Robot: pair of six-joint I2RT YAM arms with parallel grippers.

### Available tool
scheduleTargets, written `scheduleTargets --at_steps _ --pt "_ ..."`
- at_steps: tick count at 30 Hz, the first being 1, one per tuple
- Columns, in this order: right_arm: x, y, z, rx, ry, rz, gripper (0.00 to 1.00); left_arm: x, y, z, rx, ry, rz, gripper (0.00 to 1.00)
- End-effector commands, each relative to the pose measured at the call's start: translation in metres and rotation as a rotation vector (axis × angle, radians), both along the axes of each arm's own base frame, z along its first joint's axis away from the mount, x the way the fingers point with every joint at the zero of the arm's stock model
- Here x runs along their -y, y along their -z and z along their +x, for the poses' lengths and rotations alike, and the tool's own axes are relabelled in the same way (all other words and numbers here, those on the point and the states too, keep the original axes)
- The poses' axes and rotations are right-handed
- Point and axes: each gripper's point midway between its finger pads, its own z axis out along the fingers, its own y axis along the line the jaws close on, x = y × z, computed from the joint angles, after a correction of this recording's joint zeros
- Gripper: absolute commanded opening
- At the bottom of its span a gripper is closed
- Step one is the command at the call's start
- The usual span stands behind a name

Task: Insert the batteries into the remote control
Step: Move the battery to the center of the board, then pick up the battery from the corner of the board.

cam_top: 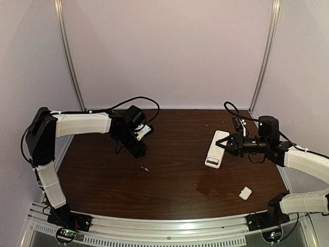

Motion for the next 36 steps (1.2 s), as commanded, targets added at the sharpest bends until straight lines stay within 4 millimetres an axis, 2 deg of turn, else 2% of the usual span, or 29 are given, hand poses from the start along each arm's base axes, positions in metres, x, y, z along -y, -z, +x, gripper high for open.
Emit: scheduleTargets --at_steps 1,5,8,12,15,21,29,36 --pt "0.001 -0.014 0.0 0.055 -0.009 0.014 0.0 0.005 -0.005 -0.042 -0.044 0.334 -0.004 0.72" --pt "0.0 -0.013 0.0 0.051 -0.011 0.022 0.0 -0.021 0.019 -0.098 -0.136 0.553 0.119 0.72" --pt "-0.001 -0.013 0.0 0.047 -0.017 0.027 0.0 -0.021 0.015 -0.116 -0.124 0.636 0.077 0.72" --pt "-0.001 -0.014 -0.001 0.049 -0.02 0.029 0.0 -0.017 0.005 -0.117 -0.065 0.694 0.046 0.71" --pt "-0.002 -0.014 0.0 0.049 -0.021 0.035 0.0 -0.017 0.006 -0.115 -0.036 0.725 0.058 0.7" --pt "-0.002 -0.016 0.0 0.052 -0.022 0.04 0.0 -0.015 0.023 -0.122 -0.061 0.787 0.05 0.69" --pt "-0.003 -0.015 0.001 0.05 -0.024 0.036 0.0 -0.02 0.039 -0.144 -0.14 0.83 0.053 0.68" --pt "-0.003 -0.018 0.001 0.057 -0.026 0.036 0.0 -0.031 0.055 -0.157 -0.177 0.859 0.121 0.53"
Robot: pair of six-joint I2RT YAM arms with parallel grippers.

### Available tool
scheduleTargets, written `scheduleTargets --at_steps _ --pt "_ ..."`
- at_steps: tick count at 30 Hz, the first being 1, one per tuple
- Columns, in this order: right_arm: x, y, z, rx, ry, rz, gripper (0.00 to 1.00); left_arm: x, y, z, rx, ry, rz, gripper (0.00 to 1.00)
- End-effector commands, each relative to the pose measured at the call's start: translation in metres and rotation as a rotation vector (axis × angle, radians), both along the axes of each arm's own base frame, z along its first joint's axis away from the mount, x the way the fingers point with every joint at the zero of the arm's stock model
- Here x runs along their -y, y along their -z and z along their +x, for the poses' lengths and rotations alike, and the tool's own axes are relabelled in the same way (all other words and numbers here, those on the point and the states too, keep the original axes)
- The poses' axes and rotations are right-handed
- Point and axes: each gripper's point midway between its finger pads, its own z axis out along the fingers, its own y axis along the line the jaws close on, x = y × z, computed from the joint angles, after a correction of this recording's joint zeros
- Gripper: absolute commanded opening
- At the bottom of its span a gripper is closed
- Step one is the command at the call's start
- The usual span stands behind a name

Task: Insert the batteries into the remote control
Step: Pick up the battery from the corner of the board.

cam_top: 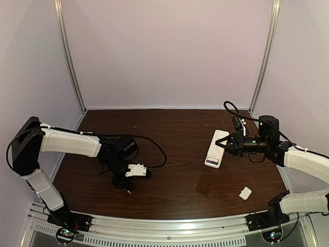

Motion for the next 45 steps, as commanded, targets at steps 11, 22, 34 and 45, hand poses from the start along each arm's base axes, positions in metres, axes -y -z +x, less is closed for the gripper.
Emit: scheduleTargets --at_steps 11,22,34,45 --pt "-0.001 -0.014 0.0 0.056 -0.014 0.025 0.0 0.007 -0.047 -0.009 0.134 0.023 -0.06 0.73" --pt "-0.005 -0.014 0.002 0.066 -0.037 0.073 0.0 -0.075 -0.023 -0.096 -0.006 0.085 0.355 0.75" --pt "-0.007 -0.015 0.0 0.072 -0.054 0.082 0.0 -0.085 -0.014 -0.14 -0.045 0.235 0.471 0.81" --pt "-0.006 -0.014 -0.001 0.07 -0.058 0.078 0.0 -0.092 0.005 -0.132 0.082 0.291 0.593 0.72"
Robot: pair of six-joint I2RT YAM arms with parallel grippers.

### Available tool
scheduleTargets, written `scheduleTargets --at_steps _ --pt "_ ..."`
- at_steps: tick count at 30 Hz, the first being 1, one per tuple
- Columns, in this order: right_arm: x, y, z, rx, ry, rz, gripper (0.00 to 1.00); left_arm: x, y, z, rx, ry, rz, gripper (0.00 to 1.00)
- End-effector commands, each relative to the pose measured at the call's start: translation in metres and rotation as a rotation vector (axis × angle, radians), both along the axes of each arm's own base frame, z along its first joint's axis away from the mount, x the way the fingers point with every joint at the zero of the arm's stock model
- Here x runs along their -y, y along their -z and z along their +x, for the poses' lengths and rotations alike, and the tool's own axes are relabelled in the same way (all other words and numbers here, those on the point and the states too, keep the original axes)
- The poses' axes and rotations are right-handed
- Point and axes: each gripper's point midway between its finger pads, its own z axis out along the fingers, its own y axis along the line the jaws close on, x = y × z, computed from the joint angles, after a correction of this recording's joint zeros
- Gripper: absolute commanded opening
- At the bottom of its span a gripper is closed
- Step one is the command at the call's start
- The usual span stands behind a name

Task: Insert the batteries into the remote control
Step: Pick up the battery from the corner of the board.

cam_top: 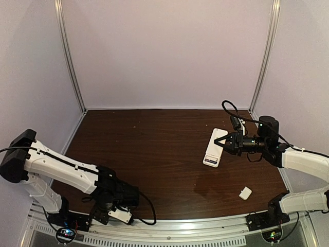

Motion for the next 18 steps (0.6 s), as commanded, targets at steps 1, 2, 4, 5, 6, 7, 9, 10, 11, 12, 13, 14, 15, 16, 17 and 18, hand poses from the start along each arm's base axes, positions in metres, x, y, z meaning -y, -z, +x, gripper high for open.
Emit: scheduleTargets --at_steps 1,2,4,5,6,7,9,10,11,12,13,14,15,16,17,18 --pt "0.001 -0.007 0.0 0.037 -0.01 0.01 0.0 -0.002 0.006 0.014 0.082 0.005 0.033 0.69" --pt "0.001 -0.007 0.0 0.038 -0.01 0.01 0.0 0.0 0.007 0.017 0.098 0.005 0.027 0.67" --pt "0.0 -0.007 -0.001 0.039 -0.013 0.011 0.0 0.0 0.009 0.019 0.113 0.005 0.03 0.63" --pt "0.0 -0.008 -0.001 0.041 -0.013 0.011 0.0 0.0 0.009 0.02 0.116 0.006 0.03 0.6" --pt "0.0 -0.008 0.0 0.043 -0.012 0.01 0.0 0.0 0.01 0.021 0.123 0.007 0.028 0.55" --pt "0.0 -0.007 -0.001 0.04 -0.013 0.009 0.0 0.0 0.01 0.022 0.129 0.005 0.025 0.52" --pt "0.0 -0.008 0.0 0.042 -0.013 0.009 0.0 0.0 0.012 0.024 0.134 -0.008 0.016 0.47" --pt "0.001 -0.007 0.0 0.04 -0.011 0.008 0.0 0.0 0.012 0.024 0.131 -0.016 0.01 0.45" --pt "0.0 -0.007 0.0 0.042 -0.013 0.008 0.0 0.001 0.012 0.025 0.129 -0.023 0.002 0.4" --pt "0.001 -0.006 0.001 0.039 -0.011 0.007 0.0 0.002 0.012 0.025 0.126 -0.031 -0.01 0.35" --pt "0.0 -0.005 0.001 0.037 -0.013 0.006 0.0 0.006 0.013 0.024 0.118 -0.038 -0.035 0.31" --pt "0.001 -0.006 0.001 0.04 -0.011 0.006 0.0 0.008 0.014 0.023 0.109 -0.04 -0.053 0.28" --pt "0.001 -0.006 0.001 0.04 -0.011 0.006 0.0 0.01 0.013 0.024 0.114 -0.041 -0.067 0.26" --pt "0.0 -0.006 0.001 0.041 -0.012 0.005 0.0 0.013 0.012 0.024 0.113 -0.046 -0.082 0.24" --pt "0.001 -0.006 0.001 0.041 -0.013 0.005 0.0 0.018 0.011 0.024 0.109 -0.052 -0.104 0.23" --pt "0.001 -0.005 0.001 0.039 -0.01 0.003 0.0 0.025 0.01 0.024 0.102 -0.065 -0.134 0.22"
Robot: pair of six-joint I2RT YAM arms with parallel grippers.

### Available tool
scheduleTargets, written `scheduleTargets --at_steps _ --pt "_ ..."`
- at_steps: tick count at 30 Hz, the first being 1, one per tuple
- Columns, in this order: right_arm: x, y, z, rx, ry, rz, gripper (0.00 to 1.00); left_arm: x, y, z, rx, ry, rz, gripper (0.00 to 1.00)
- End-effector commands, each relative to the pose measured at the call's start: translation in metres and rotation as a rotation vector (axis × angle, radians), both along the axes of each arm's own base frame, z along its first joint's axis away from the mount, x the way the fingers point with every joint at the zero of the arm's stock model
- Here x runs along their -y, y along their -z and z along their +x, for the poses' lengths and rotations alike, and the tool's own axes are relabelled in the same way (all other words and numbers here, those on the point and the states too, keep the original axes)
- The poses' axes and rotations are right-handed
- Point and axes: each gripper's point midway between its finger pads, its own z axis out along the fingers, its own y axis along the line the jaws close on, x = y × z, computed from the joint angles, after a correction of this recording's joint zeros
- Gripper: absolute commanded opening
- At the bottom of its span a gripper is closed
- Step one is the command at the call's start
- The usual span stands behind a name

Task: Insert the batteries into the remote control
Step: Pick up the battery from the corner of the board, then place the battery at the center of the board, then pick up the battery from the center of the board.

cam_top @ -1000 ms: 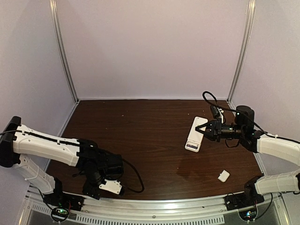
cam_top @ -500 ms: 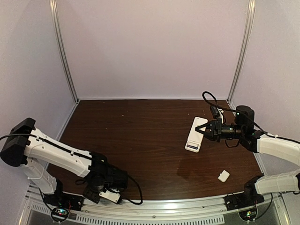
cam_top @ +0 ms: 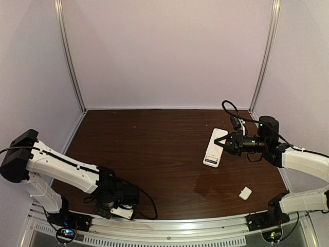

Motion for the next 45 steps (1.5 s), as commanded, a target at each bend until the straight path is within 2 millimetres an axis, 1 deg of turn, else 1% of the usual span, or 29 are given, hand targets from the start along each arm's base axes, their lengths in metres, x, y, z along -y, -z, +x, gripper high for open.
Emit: scheduleTargets --at_steps 1,3,4,8,9,12,15,17,18,21,24,26,28,31,33,35,38,41,43,45 --pt "0.001 -0.005 0.002 0.035 -0.007 0.003 0.0 0.031 -0.003 0.0 -0.022 -0.042 -0.158 0.2" --pt "0.001 -0.005 0.001 0.034 -0.007 0.002 0.0 0.042 -0.002 -0.002 -0.043 -0.064 -0.218 0.16" --pt "0.001 -0.004 0.001 0.03 -0.006 0.0 0.0 0.045 -0.002 -0.003 -0.05 -0.06 -0.233 0.13" --pt "0.002 -0.003 0.001 0.029 -0.003 -0.004 0.0 0.062 -0.008 0.006 -0.024 -0.073 -0.299 0.01" --pt "0.002 -0.004 0.001 0.03 -0.002 -0.006 0.0 0.064 -0.01 0.008 -0.023 -0.078 -0.309 0.0" --pt "0.002 -0.004 0.002 0.03 0.001 -0.007 0.0 0.074 -0.016 0.016 -0.006 -0.082 -0.344 0.0" --pt "0.003 -0.004 0.003 0.03 0.007 -0.009 0.0 0.093 -0.017 0.025 0.014 -0.056 -0.364 0.0" --pt "0.003 -0.004 0.004 0.03 0.012 -0.01 0.0 0.111 -0.012 0.034 0.028 -0.047 -0.358 0.0" --pt "0.004 -0.005 0.005 0.034 0.016 -0.009 0.0 0.123 -0.011 0.042 0.032 -0.058 -0.37 0.0" --pt "0.007 -0.009 0.007 0.042 0.03 -0.009 0.0 0.158 -0.012 0.078 0.052 -0.135 -0.418 0.0" --pt "0.013 -0.011 0.008 0.047 0.049 -0.017 0.0 0.182 -0.013 0.111 0.087 -0.171 -0.446 0.0" --pt "0.017 -0.009 0.008 0.044 0.057 -0.026 0.0 0.197 -0.013 0.123 0.081 -0.166 -0.477 0.0" --pt "0.022 -0.009 0.01 0.043 0.067 -0.032 0.0 0.209 -0.012 0.131 0.078 -0.151 -0.514 0.0" --pt "0.031 -0.008 0.012 0.039 0.089 -0.042 0.0 0.223 -0.008 0.137 0.058 -0.148 -0.552 0.0" --pt "0.035 -0.006 0.013 0.034 0.101 -0.048 0.0 0.227 -0.004 0.138 0.032 -0.159 -0.568 0.01" --pt "0.038 -0.005 0.013 0.031 0.108 -0.051 0.0 0.226 -0.001 0.139 0.019 -0.175 -0.579 0.07" --pt "0.039 -0.004 0.013 0.029 0.109 -0.054 0.0 0.222 -0.001 0.139 -0.003 -0.209 -0.586 0.22" --pt "0.039 -0.003 0.012 0.026 0.108 -0.055 0.0 0.219 -0.007 0.138 -0.038 -0.246 -0.616 0.35" --pt "0.039 -0.003 0.012 0.025 0.108 -0.055 0.0 0.214 -0.01 0.14 -0.035 -0.254 -0.618 0.39" --pt "0.039 -0.003 0.012 0.026 0.107 -0.054 0.0 0.208 -0.009 0.141 -0.03 -0.254 -0.615 0.4"
